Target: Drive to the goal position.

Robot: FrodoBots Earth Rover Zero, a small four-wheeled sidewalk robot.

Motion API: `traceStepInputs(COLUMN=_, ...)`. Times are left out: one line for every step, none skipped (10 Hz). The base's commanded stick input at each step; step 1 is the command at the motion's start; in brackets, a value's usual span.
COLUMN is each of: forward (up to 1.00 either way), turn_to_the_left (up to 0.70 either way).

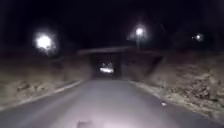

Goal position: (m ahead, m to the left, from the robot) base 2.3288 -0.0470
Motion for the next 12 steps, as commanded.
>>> traceStepInputs(forward=1.0, turn_to_the_left=0.0)
traceStepInputs(forward=1.0, turn_to_the_left=0.0)
traceStepInputs(forward=1.0, turn_to_the_left=0.0)
traceStepInputs(forward=1.0, turn_to_the_left=0.0)
traceStepInputs(forward=1.0, turn_to_the_left=0.0)
traceStepInputs(forward=1.0, turn_to_the_left=0.0)
traceStepInputs(forward=1.0, turn_to_the_left=0.0)
traceStepInputs(forward=1.0, turn_to_the_left=0.0)
traceStepInputs(forward=1.0, turn_to_the_left=0.0)
traceStepInputs(forward=1.0, turn_to_the_left=0.0)
traceStepInputs(forward=1.0, turn_to_the_left=0.0)
traceStepInputs(forward=1.0, turn_to_the_left=0.0)
